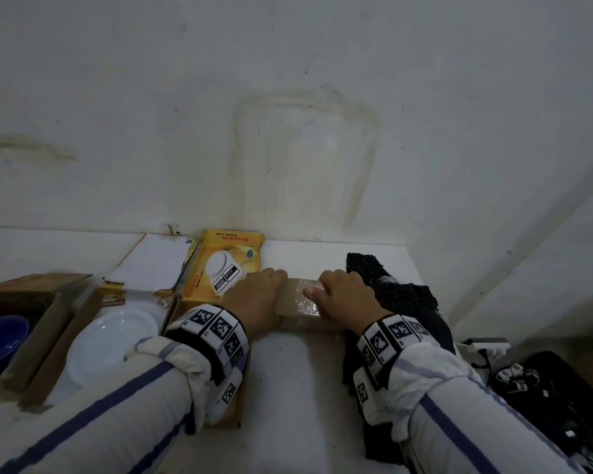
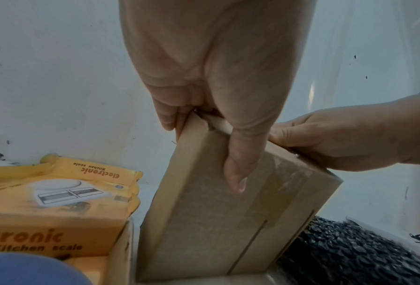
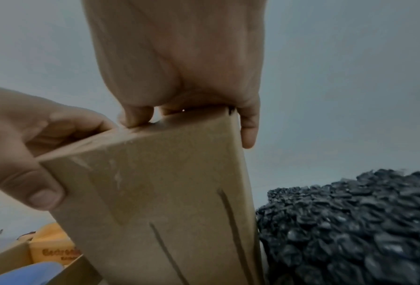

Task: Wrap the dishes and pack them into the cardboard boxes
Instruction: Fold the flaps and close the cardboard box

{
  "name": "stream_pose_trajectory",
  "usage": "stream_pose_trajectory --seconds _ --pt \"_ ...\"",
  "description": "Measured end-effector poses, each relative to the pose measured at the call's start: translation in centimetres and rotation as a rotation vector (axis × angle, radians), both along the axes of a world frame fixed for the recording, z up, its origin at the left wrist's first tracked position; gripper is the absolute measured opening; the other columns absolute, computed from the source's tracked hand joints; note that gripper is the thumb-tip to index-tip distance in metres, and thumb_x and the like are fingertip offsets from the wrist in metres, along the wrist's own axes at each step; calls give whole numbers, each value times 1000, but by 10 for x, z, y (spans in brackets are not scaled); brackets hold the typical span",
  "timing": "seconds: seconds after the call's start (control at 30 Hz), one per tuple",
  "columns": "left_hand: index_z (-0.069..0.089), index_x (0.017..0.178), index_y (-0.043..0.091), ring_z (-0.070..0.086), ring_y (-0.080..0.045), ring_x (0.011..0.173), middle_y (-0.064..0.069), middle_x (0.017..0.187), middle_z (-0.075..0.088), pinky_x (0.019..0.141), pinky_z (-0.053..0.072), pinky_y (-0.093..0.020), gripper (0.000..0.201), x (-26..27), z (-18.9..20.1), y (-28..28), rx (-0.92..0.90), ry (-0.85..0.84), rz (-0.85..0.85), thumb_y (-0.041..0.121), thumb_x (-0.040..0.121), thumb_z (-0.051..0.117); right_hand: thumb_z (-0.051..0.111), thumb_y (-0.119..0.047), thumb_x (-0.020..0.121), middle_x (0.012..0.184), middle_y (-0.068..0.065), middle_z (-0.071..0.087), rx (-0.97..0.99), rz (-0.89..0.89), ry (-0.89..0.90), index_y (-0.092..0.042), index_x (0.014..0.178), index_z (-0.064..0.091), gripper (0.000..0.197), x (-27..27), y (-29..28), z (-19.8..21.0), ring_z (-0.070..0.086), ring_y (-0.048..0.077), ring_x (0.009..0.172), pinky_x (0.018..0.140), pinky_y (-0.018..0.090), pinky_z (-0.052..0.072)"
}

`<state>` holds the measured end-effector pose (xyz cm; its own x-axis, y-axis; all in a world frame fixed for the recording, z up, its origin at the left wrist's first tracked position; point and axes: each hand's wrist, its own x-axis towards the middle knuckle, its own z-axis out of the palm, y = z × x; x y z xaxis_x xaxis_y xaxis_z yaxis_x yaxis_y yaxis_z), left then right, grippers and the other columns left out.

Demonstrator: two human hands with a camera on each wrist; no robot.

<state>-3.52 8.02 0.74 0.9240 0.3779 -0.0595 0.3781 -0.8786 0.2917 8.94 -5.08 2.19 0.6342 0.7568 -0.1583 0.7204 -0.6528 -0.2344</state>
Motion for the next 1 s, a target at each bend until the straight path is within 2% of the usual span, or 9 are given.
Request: stream_pose_trajectory --seconds 0.1,0.2,0.27,0.4,0.53,0.63,0.7,0.83,1.0 --pt "42 114 17 50 -26 105 -3 114 49 84 47 -41 56 -3 -2 -2 -9 2 2 31 70 74 33 -49 98 121 4 56 21 11 20 -20 118 57 42 3 -4 -2 43 28 119 96 43 40" --pt "41 112 18 49 -25 104 -3 113 48 84 49 -44 56 -7 -3 -5 14 9 -1 32 70 74 44 -50 93 126 6 51 -15 73 47 -21 126 51 44 4 -11 -1 40 28 122 101 45 37" --pt "41 112 18 49 -25 105 -3 113 48 83 49 -43 54 -10 -4 -8 45 13 -6 30 71 73 55 -52 86 128 5 48 -56 109 35 -21 129 47 54 -1 -17 -1 38 27 123 101 46 38" --pt "41 119 16 48 -24 109 -5 119 47 87 47 -37 57 -16 -6 -17 73 -22 -18 29 73 73 60 -54 81 127 3 47 -26 103 9 -22 130 46 61 -9 -23 -2 37 25 123 100 43 39" --pt "40 128 17 46 -20 112 0 125 44 91 42 -32 70 -27 -11 -24 -70 -80 -21 43 73 75 64 -56 77 124 1 47 42 79 -5 -25 128 49 61 -19 -31 -11 37 21 121 98 38 41" --pt "50 116 20 48 -16 104 2 118 50 83 38 -26 42 -32 -16 -29 -53 -120 -52 44 84 63 69 -48 75 120 0 46 42 97 -38 -23 120 53 54 -26 -41 -25 37 21 116 92 37 43" --pt "53 111 20 48 -17 104 2 116 51 83 37 -25 27 -34 -23 -34 -38 -86 -83 35 89 58 67 -40 77 117 1 45 25 96 -49 -20 114 56 44 -29 -49 -38 38 22 113 87 35 44" --pt "54 119 16 47 -22 104 -4 123 47 83 38 -26 26 -37 -51 -43 -43 22 -117 21 94 52 55 -29 87 124 -1 46 -6 133 -45 -21 114 57 28 -35 -65 -72 38 21 113 86 31 44" --pt "56 116 12 50 -28 104 -8 119 51 88 40 -32 28 -33 -61 -51 106 119 -88 24 95 43 49 -19 90 124 -2 53 22 196 -64 -22 114 63 28 -34 -73 -80 46 24 110 89 32 44"
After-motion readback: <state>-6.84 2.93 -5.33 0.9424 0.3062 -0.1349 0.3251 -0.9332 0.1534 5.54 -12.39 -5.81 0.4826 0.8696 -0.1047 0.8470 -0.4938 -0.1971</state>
